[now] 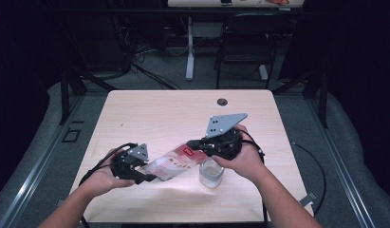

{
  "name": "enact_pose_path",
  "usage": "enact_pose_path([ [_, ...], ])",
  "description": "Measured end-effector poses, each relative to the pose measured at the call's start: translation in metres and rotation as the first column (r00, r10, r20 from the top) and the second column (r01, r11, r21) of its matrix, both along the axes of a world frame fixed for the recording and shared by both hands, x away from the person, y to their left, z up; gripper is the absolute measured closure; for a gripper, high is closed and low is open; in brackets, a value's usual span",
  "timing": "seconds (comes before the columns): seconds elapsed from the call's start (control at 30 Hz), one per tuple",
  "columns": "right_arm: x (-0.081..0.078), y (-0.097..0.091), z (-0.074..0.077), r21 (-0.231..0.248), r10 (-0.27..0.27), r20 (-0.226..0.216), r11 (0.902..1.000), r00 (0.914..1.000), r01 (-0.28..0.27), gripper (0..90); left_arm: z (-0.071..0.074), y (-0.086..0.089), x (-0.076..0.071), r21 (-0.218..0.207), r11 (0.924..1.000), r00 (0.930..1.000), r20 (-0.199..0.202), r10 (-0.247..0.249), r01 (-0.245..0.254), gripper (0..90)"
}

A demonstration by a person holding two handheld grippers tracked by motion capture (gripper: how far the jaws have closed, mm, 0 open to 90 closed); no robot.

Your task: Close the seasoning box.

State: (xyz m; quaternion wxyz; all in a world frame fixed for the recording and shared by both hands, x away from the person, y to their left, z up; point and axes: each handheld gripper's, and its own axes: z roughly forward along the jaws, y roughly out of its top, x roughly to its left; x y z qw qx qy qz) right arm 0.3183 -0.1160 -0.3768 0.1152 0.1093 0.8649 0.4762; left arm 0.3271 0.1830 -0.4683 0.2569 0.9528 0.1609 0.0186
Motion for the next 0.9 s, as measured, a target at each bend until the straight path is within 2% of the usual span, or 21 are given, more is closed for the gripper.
enact_pose_path([
  [0.27, 0.001, -0.004, -0.007, -0.001, -0.013, -0.009, 0.9999, 0.9999, 0.013, 90.0, 0.002, 0.002, 0.001, 0.019, 0.9998, 1.0000, -0.004, -0.003, 0.003, 60.7],
  [0.9, 0.001, -0.012, -0.012, 0.024, -0.027, -0.017, 0.9993, 0.9995, 0.028, 90.0, 0.009, 0.004, 0.000, 0.004, 1.0000, 1.0000, -0.001, -0.002, 0.002, 61.3],
])
